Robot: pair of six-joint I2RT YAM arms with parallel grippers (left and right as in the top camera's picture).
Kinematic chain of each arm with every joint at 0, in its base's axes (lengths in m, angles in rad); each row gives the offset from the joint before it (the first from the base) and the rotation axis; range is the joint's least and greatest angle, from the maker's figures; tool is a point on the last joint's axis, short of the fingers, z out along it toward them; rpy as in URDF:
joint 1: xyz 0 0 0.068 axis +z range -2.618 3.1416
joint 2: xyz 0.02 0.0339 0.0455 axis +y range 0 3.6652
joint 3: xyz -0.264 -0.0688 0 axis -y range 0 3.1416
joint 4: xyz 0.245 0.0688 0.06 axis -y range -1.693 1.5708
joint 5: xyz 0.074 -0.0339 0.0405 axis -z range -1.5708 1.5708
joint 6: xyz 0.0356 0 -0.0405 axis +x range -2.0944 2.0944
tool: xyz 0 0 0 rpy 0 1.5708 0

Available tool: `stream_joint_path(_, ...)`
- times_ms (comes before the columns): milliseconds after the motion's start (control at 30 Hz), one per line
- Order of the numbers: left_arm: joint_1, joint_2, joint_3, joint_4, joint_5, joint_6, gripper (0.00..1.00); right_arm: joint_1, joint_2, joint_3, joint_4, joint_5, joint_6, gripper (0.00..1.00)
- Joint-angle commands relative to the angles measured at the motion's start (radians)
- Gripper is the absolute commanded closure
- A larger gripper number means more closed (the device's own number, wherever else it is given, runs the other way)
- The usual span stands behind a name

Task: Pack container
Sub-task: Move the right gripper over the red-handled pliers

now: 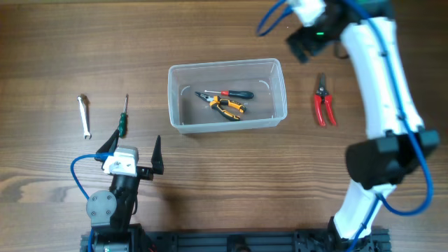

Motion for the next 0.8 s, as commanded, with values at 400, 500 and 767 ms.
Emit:
stream_joint_path(400,-0.006,-0.006,-0.006,-0.001,-0.005,0.012,0.00,-0.269,-0.062,-0.229,-0.045,-0.178,0.073,0.00)
stream_joint_path(500,-0.007,-0.006,-0.006,-0.001,-0.005,0.012,0.00,-0.267,-0.061,-0.335,-0.015,-0.138,0.104,0.00)
stream_joint_path(767,-0.006,-0.006,-0.006,-0.001,-0.005,0.012,0.00,-0.268,-0.061,-0.548,0.090,-0.136,0.163,0.00)
